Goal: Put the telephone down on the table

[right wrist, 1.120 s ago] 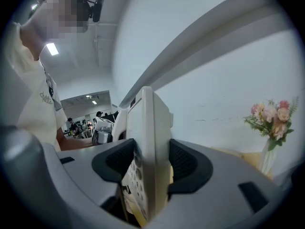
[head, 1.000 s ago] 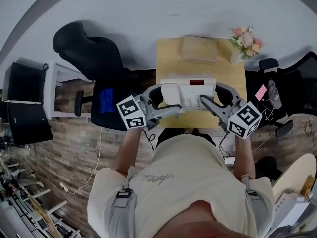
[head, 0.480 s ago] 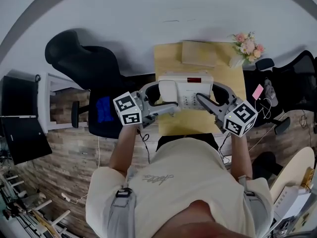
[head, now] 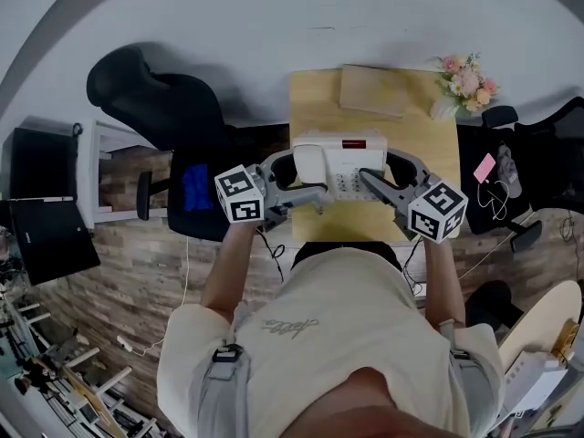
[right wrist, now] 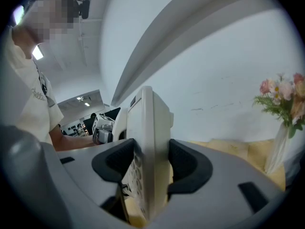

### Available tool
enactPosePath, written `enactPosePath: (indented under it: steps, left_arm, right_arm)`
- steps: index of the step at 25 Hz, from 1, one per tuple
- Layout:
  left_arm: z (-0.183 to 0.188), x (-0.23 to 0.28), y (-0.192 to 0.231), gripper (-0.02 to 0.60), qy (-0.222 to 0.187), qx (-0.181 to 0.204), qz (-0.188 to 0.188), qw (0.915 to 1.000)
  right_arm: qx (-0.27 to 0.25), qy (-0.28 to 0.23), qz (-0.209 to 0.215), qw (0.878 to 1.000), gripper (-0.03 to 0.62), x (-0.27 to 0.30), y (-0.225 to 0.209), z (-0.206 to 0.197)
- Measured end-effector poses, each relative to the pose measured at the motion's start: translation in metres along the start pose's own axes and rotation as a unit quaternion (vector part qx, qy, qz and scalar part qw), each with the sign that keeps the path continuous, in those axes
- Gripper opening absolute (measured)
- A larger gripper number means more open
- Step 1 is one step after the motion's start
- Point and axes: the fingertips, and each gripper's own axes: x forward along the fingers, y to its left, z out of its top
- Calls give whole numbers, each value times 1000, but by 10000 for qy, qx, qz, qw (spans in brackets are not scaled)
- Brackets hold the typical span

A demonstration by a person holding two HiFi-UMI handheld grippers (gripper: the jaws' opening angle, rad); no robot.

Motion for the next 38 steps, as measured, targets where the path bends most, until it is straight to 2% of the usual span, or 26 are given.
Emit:
enactPosePath:
  steps: [8, 17, 29, 38]
  left_arm:
    - [-54, 19, 28, 377, 257, -612, 158, 9977]
    - [-116, 63, 76, 377, 594, -1322, 112, 9894]
    - [-179, 101, 120, 377, 1097, -2149, 119, 9704]
    - [-201, 111, 152, 377, 1145, -2725, 271, 9549]
  right_arm:
    - [588, 392, 146, 9974, 218, 5, -33, -59]
    - [1221, 814, 82, 9891, 218, 6, -93, -128]
    - [2042, 1238, 73, 9710, 218, 8, -147, -199]
    - [2474, 1477, 213, 9574, 218, 24, -176, -226]
